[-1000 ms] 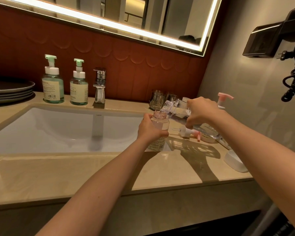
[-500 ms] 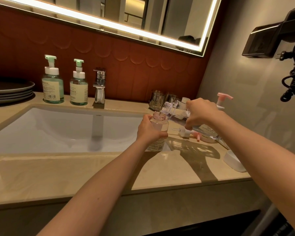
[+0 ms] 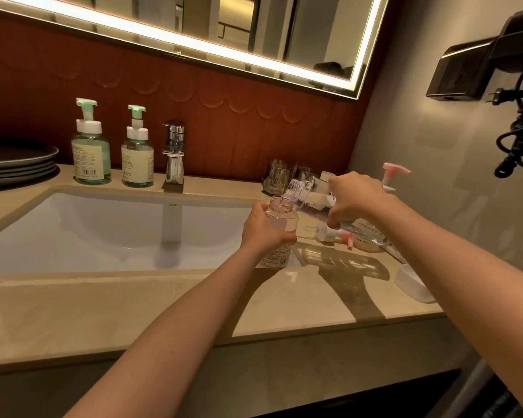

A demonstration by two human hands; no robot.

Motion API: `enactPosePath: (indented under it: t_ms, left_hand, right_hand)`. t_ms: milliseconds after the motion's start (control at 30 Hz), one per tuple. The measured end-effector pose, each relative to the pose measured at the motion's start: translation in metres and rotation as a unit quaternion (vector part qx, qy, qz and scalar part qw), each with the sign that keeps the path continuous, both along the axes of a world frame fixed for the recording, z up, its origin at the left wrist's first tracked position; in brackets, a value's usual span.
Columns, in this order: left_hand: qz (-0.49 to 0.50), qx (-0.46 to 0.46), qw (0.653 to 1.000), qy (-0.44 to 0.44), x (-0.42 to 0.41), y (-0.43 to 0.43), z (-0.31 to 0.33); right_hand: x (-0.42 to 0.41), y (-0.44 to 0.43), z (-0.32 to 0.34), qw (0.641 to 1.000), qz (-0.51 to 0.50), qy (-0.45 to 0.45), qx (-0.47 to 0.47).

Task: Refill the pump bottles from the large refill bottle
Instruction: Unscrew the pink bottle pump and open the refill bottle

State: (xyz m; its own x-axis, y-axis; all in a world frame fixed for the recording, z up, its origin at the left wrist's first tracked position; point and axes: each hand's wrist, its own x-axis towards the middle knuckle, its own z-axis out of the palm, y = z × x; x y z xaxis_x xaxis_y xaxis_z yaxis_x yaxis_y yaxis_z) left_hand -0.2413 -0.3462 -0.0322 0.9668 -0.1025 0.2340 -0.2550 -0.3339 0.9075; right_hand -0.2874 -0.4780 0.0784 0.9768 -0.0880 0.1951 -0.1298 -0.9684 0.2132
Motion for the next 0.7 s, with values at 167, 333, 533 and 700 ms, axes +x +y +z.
enactPosePath:
  t_ms: [167,333,533,700]
  left_hand:
    - [-0.001,0.000,1.000,0.000,-0.0012,0.0004,0.0018]
    - [-0.004,-0.002,1.000,0.002,-0.0026,0.0002,0.0026]
    - [-0.005,-0.005,1.000,0.004,-0.0022,0.0015,0.0019]
    - [-0.003,-0.005,1.000,0.004,-0.0020,0.0020,0.0018]
  right_hand:
    - [0.0004,0.0001,0.0011,1.000,0.002,0.000,-0.004]
    - [0.0004,0.0003,0.0010,1.000,-0.001,0.000,-0.001]
    - [0.0001,0.0009,0.0011,1.000,-0.004,0.002,-0.001]
    - [-0.0002,0.0022,0.0022,1.000,0.000,0.006,-0.006]
